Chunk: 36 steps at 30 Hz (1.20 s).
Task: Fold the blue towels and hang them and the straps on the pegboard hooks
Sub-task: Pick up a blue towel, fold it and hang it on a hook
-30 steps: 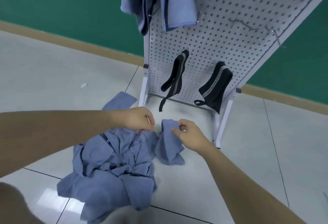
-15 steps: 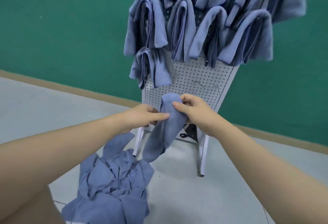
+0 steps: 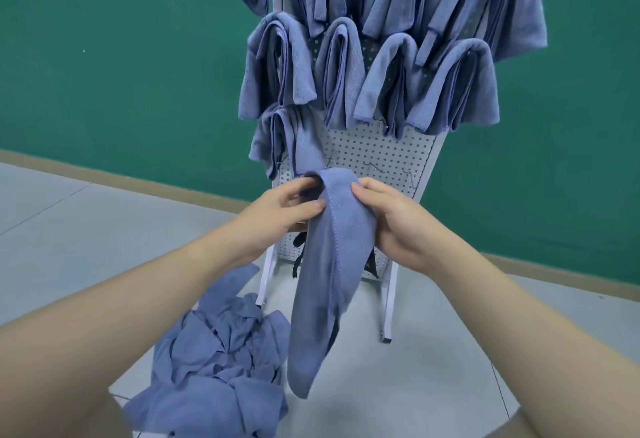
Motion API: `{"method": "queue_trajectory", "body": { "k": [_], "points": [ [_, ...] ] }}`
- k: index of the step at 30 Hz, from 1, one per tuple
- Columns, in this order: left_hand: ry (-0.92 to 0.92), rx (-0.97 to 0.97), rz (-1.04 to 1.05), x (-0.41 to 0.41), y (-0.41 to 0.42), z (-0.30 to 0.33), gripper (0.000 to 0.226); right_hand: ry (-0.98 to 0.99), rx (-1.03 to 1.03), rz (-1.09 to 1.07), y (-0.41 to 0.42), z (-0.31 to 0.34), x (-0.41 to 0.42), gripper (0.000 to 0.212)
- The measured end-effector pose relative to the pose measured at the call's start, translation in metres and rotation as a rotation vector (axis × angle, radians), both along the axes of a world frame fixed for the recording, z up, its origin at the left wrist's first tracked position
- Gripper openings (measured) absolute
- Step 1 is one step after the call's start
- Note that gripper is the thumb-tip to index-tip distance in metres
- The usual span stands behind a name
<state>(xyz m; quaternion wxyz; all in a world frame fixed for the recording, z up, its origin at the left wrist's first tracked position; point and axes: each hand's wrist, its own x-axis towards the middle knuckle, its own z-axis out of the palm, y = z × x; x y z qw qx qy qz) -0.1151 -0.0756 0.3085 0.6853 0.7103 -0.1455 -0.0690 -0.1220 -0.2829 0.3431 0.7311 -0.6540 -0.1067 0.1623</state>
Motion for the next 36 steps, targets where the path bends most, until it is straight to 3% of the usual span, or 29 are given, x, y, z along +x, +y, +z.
{"method": "queue_trajectory", "body": {
  "k": [5,9,13,18,23,26,29,32,36],
  "points": [
    [0.002,-0.098,-0.030,0.005,0.000,0.004,0.034,0.028,-0.092,0.042,-0.008,-0.008,0.010,0.030],
    [0.054,-0.181,-0.014,0.010,-0.002,0.006,0.020,-0.005,-0.220,0.035,-0.011,-0.015,0.018,0.019],
    [0.030,-0.075,0.087,0.022,-0.006,-0.005,0.018,-0.093,-0.351,0.004,-0.004,-0.022,0.024,0.013],
    [-0.019,-0.133,0.199,0.026,-0.005,-0.004,0.016,-0.084,-0.344,-0.058,0.006,-0.021,0.025,0.011],
    [-0.131,-0.057,0.217,0.030,0.003,0.006,0.021,-0.311,-0.470,-0.137,0.017,-0.014,0.017,0.033],
    [-0.192,0.062,0.177,0.021,0.000,0.012,0.037,-0.426,-0.524,-0.208,0.030,-0.024,0.015,0.045],
    [-0.270,0.150,0.174,0.015,-0.004,0.012,0.021,-0.458,-0.554,-0.277,0.037,-0.029,0.018,0.048],
    [-0.242,0.080,0.291,0.016,-0.001,0.011,0.007,-0.504,-0.614,-0.258,0.037,-0.030,0.021,0.048],
    [-0.159,0.007,0.393,0.017,0.003,0.011,0.022,-0.539,-0.680,-0.259,0.037,-0.030,0.020,0.051]
  ]
}}
